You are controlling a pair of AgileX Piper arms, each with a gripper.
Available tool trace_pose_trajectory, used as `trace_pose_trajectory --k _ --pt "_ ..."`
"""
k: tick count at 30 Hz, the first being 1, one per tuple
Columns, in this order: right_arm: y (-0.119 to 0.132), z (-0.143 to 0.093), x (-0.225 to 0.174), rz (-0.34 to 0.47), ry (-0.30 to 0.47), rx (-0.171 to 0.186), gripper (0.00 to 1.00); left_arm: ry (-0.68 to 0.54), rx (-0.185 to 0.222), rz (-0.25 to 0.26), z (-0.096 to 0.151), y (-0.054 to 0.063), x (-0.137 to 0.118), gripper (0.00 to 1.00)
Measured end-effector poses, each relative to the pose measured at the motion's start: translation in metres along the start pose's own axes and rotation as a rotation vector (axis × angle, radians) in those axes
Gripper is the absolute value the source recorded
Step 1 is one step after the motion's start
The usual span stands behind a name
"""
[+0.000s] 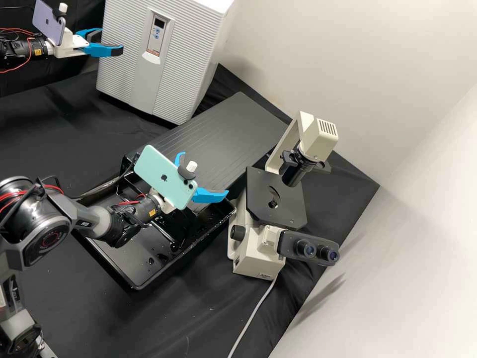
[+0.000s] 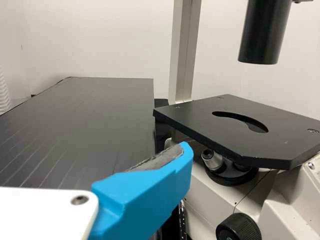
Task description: Open the incubator door
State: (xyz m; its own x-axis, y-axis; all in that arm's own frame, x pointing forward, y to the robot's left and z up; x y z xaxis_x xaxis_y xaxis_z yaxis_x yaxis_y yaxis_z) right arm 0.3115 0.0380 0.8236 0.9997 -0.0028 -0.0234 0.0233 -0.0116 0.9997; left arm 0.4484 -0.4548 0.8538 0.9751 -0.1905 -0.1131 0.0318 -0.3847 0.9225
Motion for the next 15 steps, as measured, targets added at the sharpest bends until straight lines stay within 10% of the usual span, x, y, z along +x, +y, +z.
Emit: trace_pose_trajectory --k 15 --pt "0.0 0.0 0.0 0.0 0.0 0.0 1.0 0.038 0.005 0.014 0.004 0.004 -0.016 0.0"
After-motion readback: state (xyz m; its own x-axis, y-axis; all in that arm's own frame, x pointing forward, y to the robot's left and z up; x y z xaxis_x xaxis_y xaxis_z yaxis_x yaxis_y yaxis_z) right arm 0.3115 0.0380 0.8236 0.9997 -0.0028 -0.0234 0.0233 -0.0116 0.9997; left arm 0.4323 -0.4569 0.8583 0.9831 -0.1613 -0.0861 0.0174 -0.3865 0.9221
